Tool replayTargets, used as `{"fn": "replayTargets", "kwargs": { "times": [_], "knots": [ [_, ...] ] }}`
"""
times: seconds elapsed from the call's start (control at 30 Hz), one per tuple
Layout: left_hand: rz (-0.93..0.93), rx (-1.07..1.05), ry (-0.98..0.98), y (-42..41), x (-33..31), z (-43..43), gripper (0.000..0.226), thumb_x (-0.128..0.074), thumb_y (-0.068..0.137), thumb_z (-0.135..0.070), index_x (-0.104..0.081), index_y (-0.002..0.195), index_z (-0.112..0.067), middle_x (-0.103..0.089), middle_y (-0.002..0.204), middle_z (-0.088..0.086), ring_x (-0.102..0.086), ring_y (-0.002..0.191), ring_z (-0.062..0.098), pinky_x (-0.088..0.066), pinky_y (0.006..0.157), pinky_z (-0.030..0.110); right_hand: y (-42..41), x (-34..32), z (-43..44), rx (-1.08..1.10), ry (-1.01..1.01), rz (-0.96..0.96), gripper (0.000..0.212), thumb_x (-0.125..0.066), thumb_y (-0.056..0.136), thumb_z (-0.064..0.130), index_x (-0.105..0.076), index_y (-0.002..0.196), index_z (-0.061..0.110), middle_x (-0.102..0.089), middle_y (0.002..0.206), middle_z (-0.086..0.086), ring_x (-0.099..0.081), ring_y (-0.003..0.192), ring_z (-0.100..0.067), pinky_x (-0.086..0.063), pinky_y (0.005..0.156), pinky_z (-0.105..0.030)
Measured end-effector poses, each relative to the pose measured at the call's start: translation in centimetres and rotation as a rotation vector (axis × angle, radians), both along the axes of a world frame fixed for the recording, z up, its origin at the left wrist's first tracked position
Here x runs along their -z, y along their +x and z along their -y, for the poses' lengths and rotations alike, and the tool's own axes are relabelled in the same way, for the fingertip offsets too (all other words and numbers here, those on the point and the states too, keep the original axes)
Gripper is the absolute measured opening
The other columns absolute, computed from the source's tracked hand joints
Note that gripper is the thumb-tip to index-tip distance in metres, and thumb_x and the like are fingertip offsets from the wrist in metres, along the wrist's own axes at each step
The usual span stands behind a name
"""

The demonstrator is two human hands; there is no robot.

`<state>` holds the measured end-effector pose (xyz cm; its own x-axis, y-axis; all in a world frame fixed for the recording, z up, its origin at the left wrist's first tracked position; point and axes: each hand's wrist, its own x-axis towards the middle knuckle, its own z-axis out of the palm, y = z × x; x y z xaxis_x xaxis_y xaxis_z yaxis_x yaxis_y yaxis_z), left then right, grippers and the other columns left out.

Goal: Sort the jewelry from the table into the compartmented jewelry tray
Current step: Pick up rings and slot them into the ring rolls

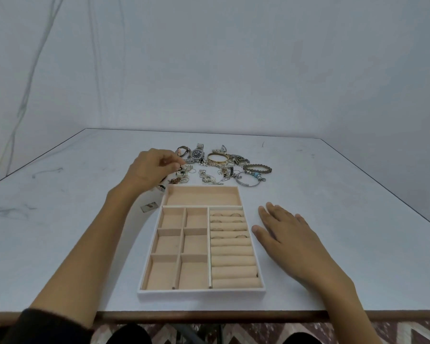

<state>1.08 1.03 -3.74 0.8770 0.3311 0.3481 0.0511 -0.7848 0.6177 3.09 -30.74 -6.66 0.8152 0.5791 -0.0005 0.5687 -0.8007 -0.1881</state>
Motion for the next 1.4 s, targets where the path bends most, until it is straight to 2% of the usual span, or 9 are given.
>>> {"fn": "replayTargets", "kwargs": {
  "times": [0.1, 0.23, 0.3, 0.47, 0.6, 0.77, 1.1, 1.3, 1.4],
  "knots": [
    [-0.121, 0.061, 0.028, 1.8, 0.6, -0.7, 0.009, -0.068, 0.087, -0.032, -0.070, 0.091, -0.040, -0.069, 0.088, -0.017, -0.057, 0.080, -0.003, -0.048, 0.084, 0.034, 0.0, -0.9, 0.1, -0.006, -0.016, 0.002, 0.059, -0.023, 0.100, 0.051, -0.015, 0.153, 0.027, -0.007, 0.161, 0.008, -0.007, 0.147, -0.008, -0.010, 0.120, -0.033],
    [-0.209, 0.067, 0.141, 2.6, 1.2, -0.7, 0.010, -0.072, 0.082, -0.037, -0.070, 0.087, -0.046, -0.067, 0.090, -0.021, -0.058, 0.088, 0.006, -0.050, 0.083, 0.036, 0.0, -2.5, 0.1, -0.033, -0.099, -0.012, 0.060, -0.025, 0.098, 0.056, -0.018, 0.152, 0.030, -0.011, 0.160, 0.010, -0.014, 0.146, -0.008, -0.021, 0.115, -0.031],
    [-0.219, 0.046, 0.186, 2.7, 1.4, -0.8, 0.012, -0.072, 0.083, -0.036, -0.073, 0.094, -0.040, -0.067, 0.091, -0.019, -0.055, 0.085, 0.004, -0.048, 0.079, 0.032, 0.4, -3.7, -0.2, -0.040, -0.180, -0.004, 0.059, -0.031, 0.096, 0.058, -0.035, 0.146, 0.028, -0.030, 0.155, 0.006, -0.033, 0.139, -0.014, -0.034, 0.108, -0.033],
    [-0.240, 0.011, 0.222, 2.9, 1.5, -1.0, 0.016, -0.071, 0.084, -0.034, -0.073, 0.100, -0.035, -0.069, 0.095, -0.014, -0.056, 0.087, 0.009, -0.048, 0.079, 0.031, 3.3, -7.5, -3.0, -0.090, -0.284, -0.046, 0.041, -0.045, 0.090, 0.061, -0.062, 0.119, 0.036, -0.064, 0.119, 0.008, -0.061, 0.108, -0.017, -0.045, 0.090, -0.032],
    [-0.257, -0.001, 0.189, 3.0, 1.9, -1.4, 0.014, -0.070, 0.083, -0.036, -0.072, 0.097, -0.037, -0.068, 0.094, -0.013, -0.057, 0.093, 0.013, -0.050, 0.084, 0.037, 6.7, -8.9, -7.4, -0.136, -0.093, -0.124, 0.024, -0.056, 0.090, 0.045, -0.070, 0.092, 0.025, -0.073, 0.079, 0.007, -0.071, 0.066, -0.008, -0.051, 0.083, -0.029],
    [-0.205, -0.052, 0.181, 3.0, 2.1, -1.4, 0.011, -0.071, 0.079, -0.046, -0.072, 0.087, -0.038, -0.066, 0.083, -0.014, -0.058, 0.086, 0.009, -0.049, 0.076, 0.031, 9.1, -7.4, -14.8, -0.136, 0.174, 0.048, 0.015, -0.062, 0.084, 0.028, -0.072, 0.095, 0.027, -0.070, 0.093, 0.003, -0.065, 0.087, -0.019, -0.041, 0.070, -0.027],
    [-0.047, -0.050, 0.238, 2.5, 2.1, -1.9, 0.016, -0.066, 0.087, -0.023, -0.071, 0.100, -0.031, -0.049, 0.068, -0.023, -0.052, 0.082, 0.010, -0.034, 0.062, 0.025, 12.4, -3.3, -21.4, -0.089, 0.117, 0.039, 0.034, -0.073, 0.079, 0.037, -0.065, 0.102, 0.013, -0.068, 0.099, -0.006, -0.064, 0.093, -0.025, -0.051, 0.077, -0.034],
    [-0.053, -0.053, 0.270, 2.8, 2.2, -1.5, 0.013, -0.064, 0.086, -0.030, -0.070, 0.097, -0.034, -0.066, 0.082, -0.016, -0.053, 0.088, 0.012, -0.036, 0.066, 0.026, 12.9, -3.0, -21.7, -0.074, 0.144, -0.017, 0.030, -0.074, 0.079, 0.027, -0.066, 0.103, 0.012, -0.069, 0.101, -0.007, -0.064, 0.098, -0.026, -0.052, 0.082, -0.036],
    [-0.083, -0.064, 0.330, 2.6, 2.0, -1.4, 0.011, -0.066, 0.084, -0.032, -0.072, 0.094, -0.034, -0.056, 0.069, -0.020, -0.048, 0.087, 0.011, -0.032, 0.068, 0.027, 13.2, -3.1, -21.6, -0.092, 0.115, -0.091, 0.036, -0.073, 0.081, 0.025, -0.061, 0.110, 0.007, -0.067, 0.109, -0.011, -0.061, 0.104, -0.028, -0.051, 0.087, -0.039]
  ]
}}
